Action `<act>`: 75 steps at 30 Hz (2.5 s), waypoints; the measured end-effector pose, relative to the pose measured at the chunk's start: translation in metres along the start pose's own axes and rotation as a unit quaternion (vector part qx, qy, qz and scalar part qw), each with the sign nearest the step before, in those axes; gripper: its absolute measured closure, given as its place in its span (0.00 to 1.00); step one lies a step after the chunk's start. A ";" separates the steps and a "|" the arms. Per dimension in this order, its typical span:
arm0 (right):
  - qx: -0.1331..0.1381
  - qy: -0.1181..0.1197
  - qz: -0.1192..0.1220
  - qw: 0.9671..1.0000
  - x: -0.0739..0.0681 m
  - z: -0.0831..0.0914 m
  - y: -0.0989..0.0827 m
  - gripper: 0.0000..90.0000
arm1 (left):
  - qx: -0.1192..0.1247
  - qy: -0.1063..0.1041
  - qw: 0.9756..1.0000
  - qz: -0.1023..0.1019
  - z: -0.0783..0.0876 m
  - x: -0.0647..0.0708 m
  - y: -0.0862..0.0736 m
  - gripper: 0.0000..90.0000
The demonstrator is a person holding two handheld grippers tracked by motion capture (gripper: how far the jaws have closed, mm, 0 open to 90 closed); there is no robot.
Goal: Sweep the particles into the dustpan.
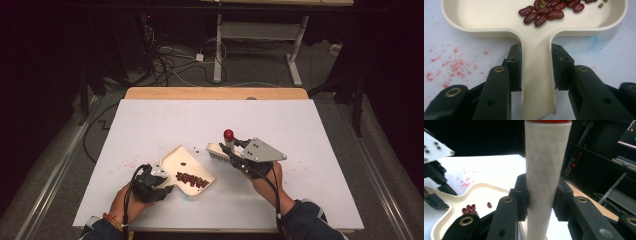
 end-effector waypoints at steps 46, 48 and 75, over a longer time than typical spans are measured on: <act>-0.012 0.000 -0.052 0.999 0.015 -0.093 0.009 0.78 | 0.002 0.009 1.000 0.028 0.003 -0.008 -0.011 0.70; -0.014 0.012 -0.048 0.999 0.005 -0.093 0.010 0.77 | 0.002 0.009 1.000 0.029 0.003 -0.008 -0.010 0.70; 0.014 0.070 -0.049 0.996 -0.036 -0.042 0.040 0.78 | 0.000 0.008 0.999 0.033 0.005 -0.009 -0.011 0.70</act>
Point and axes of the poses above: each handheld gripper's, and its own axes: z roughly backward along the jaws, y roughly out of its top, x roughly to its right, the point moved 5 cm from there along -z, roughly forward along the jaws, and after that the axes turned 5 degrees about -y, right-handed, at the moved point
